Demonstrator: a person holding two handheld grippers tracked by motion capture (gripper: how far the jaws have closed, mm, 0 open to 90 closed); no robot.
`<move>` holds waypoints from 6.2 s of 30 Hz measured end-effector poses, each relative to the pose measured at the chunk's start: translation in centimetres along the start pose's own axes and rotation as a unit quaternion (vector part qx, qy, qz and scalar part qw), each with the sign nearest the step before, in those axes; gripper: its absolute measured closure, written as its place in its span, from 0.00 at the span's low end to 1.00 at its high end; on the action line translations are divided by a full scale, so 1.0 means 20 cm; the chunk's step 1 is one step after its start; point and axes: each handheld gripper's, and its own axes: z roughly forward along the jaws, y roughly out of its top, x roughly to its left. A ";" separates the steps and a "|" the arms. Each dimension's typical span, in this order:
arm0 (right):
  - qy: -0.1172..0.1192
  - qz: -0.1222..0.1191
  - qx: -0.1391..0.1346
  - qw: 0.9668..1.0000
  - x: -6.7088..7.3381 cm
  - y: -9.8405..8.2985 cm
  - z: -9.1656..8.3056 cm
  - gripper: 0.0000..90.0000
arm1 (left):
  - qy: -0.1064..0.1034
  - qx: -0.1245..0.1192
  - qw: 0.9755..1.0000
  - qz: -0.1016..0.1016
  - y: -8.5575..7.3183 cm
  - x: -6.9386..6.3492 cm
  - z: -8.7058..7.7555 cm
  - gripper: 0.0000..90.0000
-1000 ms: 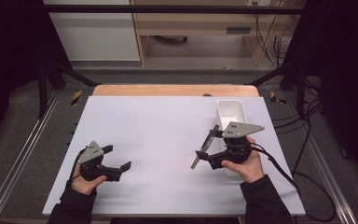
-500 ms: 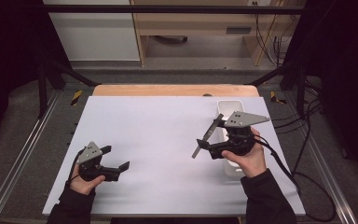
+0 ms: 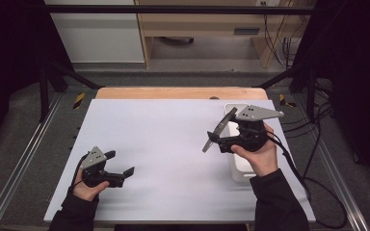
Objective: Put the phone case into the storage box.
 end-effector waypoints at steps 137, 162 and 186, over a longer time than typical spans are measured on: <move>-0.279 0.149 0.104 0.943 -0.70 -0.15 0.58 0.13 | -0.014 0.014 1.000 0.015 -0.02 0.00 0.04 0.00; -0.280 0.160 0.116 0.939 -0.72 -0.19 0.63 0.13 | -0.015 0.016 1.000 0.016 -0.03 0.00 0.04 0.00; -0.286 0.160 0.120 0.937 -0.73 -0.21 0.67 0.13 | -0.017 0.019 1.000 0.018 -0.03 -0.01 0.05 0.00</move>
